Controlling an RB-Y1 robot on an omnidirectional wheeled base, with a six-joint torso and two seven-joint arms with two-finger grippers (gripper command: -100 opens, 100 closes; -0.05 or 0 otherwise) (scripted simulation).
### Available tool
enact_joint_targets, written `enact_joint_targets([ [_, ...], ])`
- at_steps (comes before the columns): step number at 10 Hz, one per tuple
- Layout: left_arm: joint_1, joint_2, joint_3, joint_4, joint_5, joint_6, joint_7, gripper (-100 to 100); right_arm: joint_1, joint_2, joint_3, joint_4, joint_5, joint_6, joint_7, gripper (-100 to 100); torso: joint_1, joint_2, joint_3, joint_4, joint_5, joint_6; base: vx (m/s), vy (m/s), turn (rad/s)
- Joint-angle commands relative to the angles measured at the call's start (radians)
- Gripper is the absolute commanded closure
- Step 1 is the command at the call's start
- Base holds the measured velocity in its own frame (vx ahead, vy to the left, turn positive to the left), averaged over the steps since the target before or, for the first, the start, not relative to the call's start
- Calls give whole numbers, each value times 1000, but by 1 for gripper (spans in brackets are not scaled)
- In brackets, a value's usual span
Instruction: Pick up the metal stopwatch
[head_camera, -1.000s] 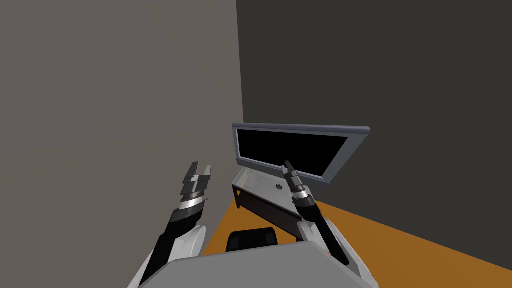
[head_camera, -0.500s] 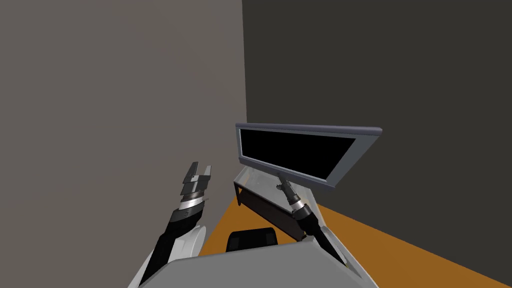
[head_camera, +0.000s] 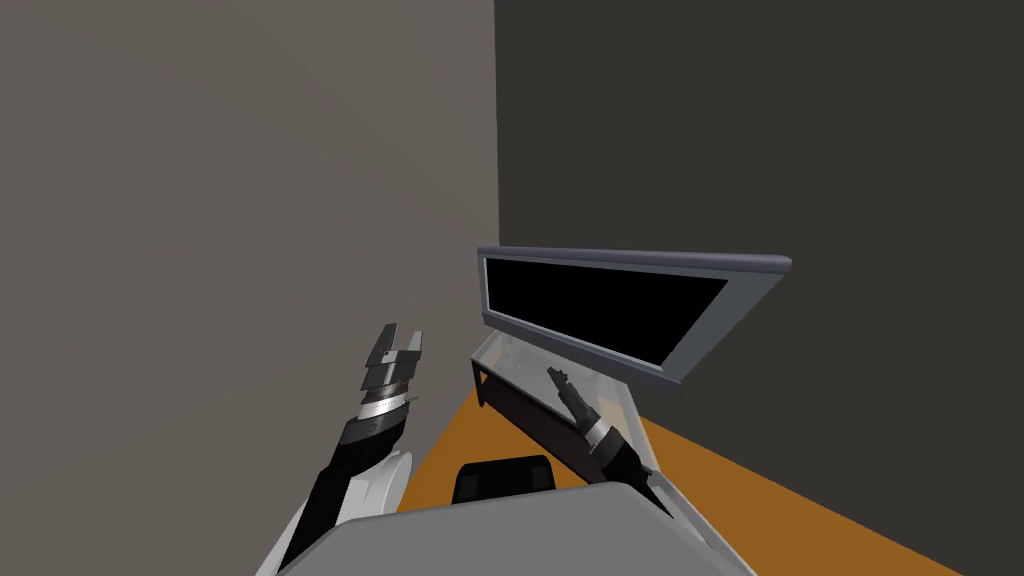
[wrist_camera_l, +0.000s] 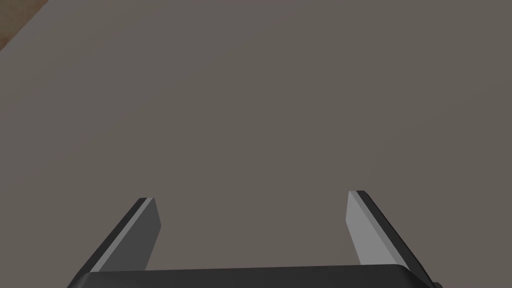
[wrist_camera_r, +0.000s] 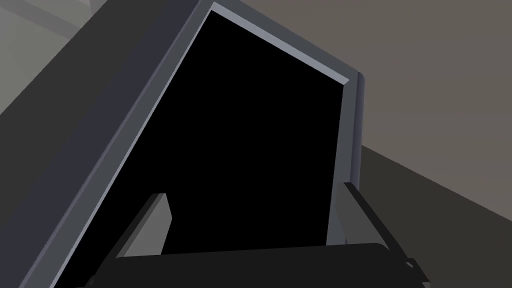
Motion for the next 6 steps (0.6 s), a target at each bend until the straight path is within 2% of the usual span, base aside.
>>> enact_joint_targets([
  [1, 0, 0, 0, 0, 0, 0, 0, 0, 6, -50, 42, 50, 44, 20, 12, -100, 0, 0, 0, 0, 0, 0, -43, -55, 256],
  [2, 0, 0, 0, 0, 0, 0, 0, 0, 13, -87, 66, 92, 69, 29, 17, -100, -1, 1, 0, 0, 0, 0, -40, -68, 313],
  [3, 0, 0, 0, 0, 0, 0, 0, 0, 13, -87, 66, 94, 69, 29, 17, -100, -1, 1, 0, 0, 0, 0, -24, -58, 115],
  [4, 0, 0, 0, 0, 0, 0, 0, 0, 18, -125, 90, 131, 94, 38, 22, -100, -1, 0, 0, 0, 0, 0, -14, -47, 177],
  [5, 0, 0, 0, 0, 0, 0, 0, 0, 18, -125, 90, 131, 94, 38, 22, -100, 0, -1, -1, 0, 0, 0, -10, -35, 109],
  [6, 0, 0, 0, 0, 0, 0, 0, 0, 21, -162, 114, 169, 117, 48, 28, -100, 1, -2, -1, 0, 0, 0, -9, -32, 213],
])
